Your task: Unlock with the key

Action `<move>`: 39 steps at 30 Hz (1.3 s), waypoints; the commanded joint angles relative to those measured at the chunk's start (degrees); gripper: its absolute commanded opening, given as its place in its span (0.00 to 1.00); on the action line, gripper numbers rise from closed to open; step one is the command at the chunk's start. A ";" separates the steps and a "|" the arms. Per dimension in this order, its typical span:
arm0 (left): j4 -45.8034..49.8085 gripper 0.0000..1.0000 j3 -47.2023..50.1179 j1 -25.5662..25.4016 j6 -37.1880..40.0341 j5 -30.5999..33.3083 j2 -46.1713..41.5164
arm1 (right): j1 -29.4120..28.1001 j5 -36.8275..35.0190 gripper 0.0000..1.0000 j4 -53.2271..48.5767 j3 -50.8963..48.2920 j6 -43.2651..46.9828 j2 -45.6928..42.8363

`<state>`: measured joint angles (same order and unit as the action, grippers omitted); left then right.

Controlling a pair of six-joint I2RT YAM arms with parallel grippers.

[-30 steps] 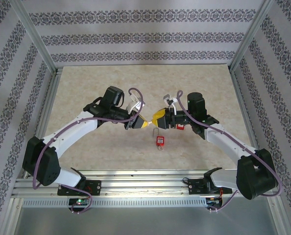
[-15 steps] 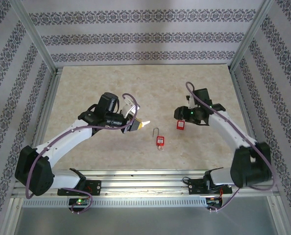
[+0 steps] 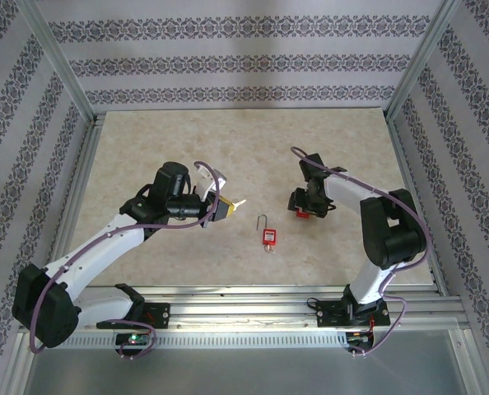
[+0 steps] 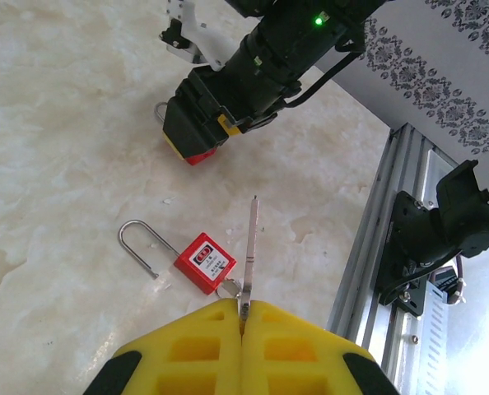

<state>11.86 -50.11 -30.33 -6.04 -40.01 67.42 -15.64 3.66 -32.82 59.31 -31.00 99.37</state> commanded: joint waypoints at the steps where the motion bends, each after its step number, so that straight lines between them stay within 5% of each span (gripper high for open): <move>1: -2.71 0.00 0.57 -0.52 -1.07 0.29 -1.13 | -0.21 -4.34 0.64 0.82 1.85 -1.91 1.84; 8: -2.61 0.00 1.33 -0.61 -1.50 1.78 -3.01 | -0.72 -3.79 0.55 1.78 3.02 -2.05 3.81; 19: -10.69 0.00 5.13 -3.71 -3.71 10.54 -7.12 | -1.39 -0.35 0.17 6.35 0.32 -6.43 -6.98; 26: -24.99 0.00 6.70 -10.04 -3.55 24.02 -9.02 | -5.23 5.66 0.15 15.44 7.74 -15.73 -22.81; 31: -29.40 0.00 4.94 -15.64 -0.50 34.26 -6.96 | -12.65 0.91 0.13 14.53 19.02 -17.18 -24.08; 39: -35.39 0.00 4.46 -19.41 1.05 47.77 -4.95 | -18.06 -3.52 0.12 19.75 17.80 -20.46 -24.92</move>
<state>-17.23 -43.53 -48.58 -6.26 0.49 62.76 -33.28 3.25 -14.76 78.06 -49.67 74.19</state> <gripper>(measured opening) 0.052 0.340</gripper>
